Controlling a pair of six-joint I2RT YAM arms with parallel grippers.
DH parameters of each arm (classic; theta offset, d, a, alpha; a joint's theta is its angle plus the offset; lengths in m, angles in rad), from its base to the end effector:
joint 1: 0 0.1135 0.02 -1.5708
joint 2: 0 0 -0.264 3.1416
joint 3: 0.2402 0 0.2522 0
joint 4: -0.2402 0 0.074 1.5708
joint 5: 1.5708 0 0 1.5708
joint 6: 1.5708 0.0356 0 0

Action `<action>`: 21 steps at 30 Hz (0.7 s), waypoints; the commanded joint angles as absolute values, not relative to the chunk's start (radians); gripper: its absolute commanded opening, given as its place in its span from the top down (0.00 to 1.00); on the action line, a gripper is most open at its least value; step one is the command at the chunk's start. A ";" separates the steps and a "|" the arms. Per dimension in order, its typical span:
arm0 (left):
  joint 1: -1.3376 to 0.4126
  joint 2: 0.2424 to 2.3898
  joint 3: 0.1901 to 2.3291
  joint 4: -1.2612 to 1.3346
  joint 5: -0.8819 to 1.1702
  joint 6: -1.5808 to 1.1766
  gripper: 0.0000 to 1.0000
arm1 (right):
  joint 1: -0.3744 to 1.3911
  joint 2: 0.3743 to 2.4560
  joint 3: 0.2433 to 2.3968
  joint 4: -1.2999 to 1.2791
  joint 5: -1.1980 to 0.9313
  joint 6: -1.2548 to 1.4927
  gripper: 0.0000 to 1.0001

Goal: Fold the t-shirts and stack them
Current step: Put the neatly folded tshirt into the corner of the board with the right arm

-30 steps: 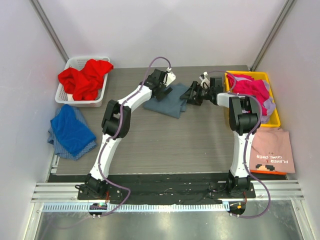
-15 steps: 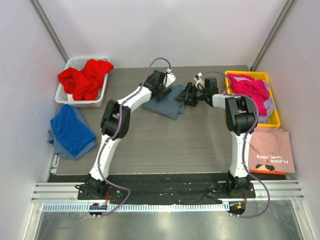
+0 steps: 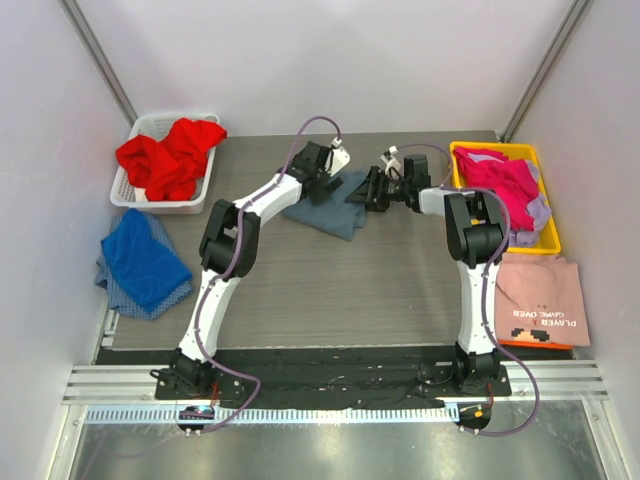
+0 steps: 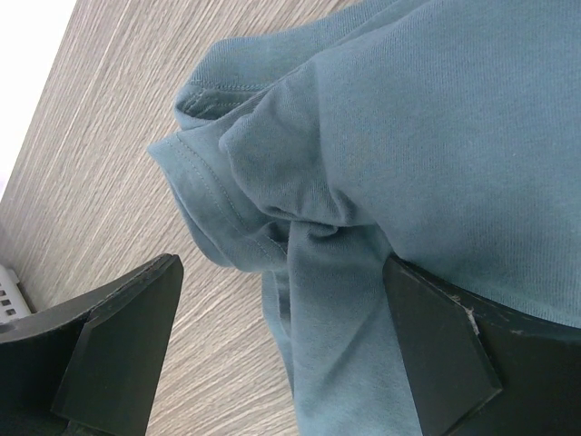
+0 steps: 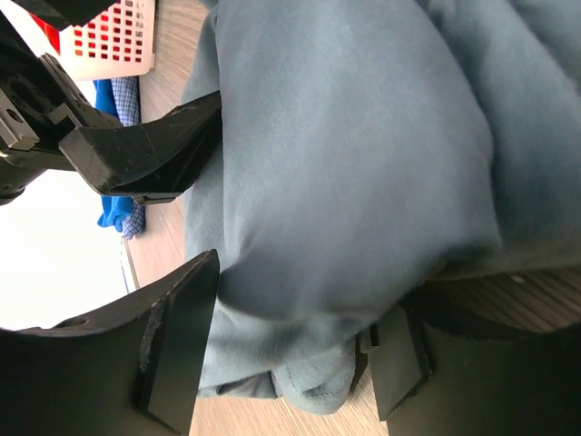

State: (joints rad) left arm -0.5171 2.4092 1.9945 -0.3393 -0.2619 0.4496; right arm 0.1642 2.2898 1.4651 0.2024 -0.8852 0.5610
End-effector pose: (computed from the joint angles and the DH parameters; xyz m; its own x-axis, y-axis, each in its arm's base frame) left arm 0.4772 -0.2608 0.1720 -0.3997 0.7102 -0.5795 0.5409 0.6931 0.4764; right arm 0.4717 0.1061 0.1167 -0.8721 0.1970 -0.4479 -0.3070 0.4925 0.8143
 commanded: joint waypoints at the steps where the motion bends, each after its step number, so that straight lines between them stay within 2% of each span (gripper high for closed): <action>1: -0.525 2.385 1.956 -0.402 -0.256 0.443 0.01 | 0.196 2.315 1.496 0.187 -0.900 0.551 0.34; 5: -0.528 2.385 1.953 -0.403 -0.255 0.440 0.01 | 0.198 2.319 1.506 0.169 -0.908 0.538 0.45; 6: -0.528 2.385 1.953 -0.403 -0.255 0.439 0.02 | 0.198 2.319 1.514 0.158 -0.908 0.532 0.54; 8: -0.528 2.384 1.953 -0.402 -0.258 0.439 0.01 | 0.196 2.318 1.519 0.143 -0.908 0.522 0.63; 9: -0.529 2.382 1.950 -0.402 -0.258 0.439 0.02 | 0.198 2.315 1.526 0.124 -0.907 0.506 0.73; 13: -0.529 2.375 1.942 -0.402 -0.261 0.443 0.02 | 0.186 2.301 1.534 0.071 -0.893 0.471 0.96; 16: -0.529 2.361 1.934 -0.402 -0.270 0.451 0.02 | 0.161 2.267 1.535 0.016 -0.887 0.413 0.99; 21: -0.526 2.297 1.927 -0.384 -0.287 0.454 0.02 | 0.117 2.174 1.571 -0.262 -0.822 0.237 0.99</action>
State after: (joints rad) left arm -0.5236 2.3768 1.9495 -0.3416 -0.2710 0.4507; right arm 0.1574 2.3020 1.5196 -0.0200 -0.8738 0.4088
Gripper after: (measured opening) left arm 0.978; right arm 0.102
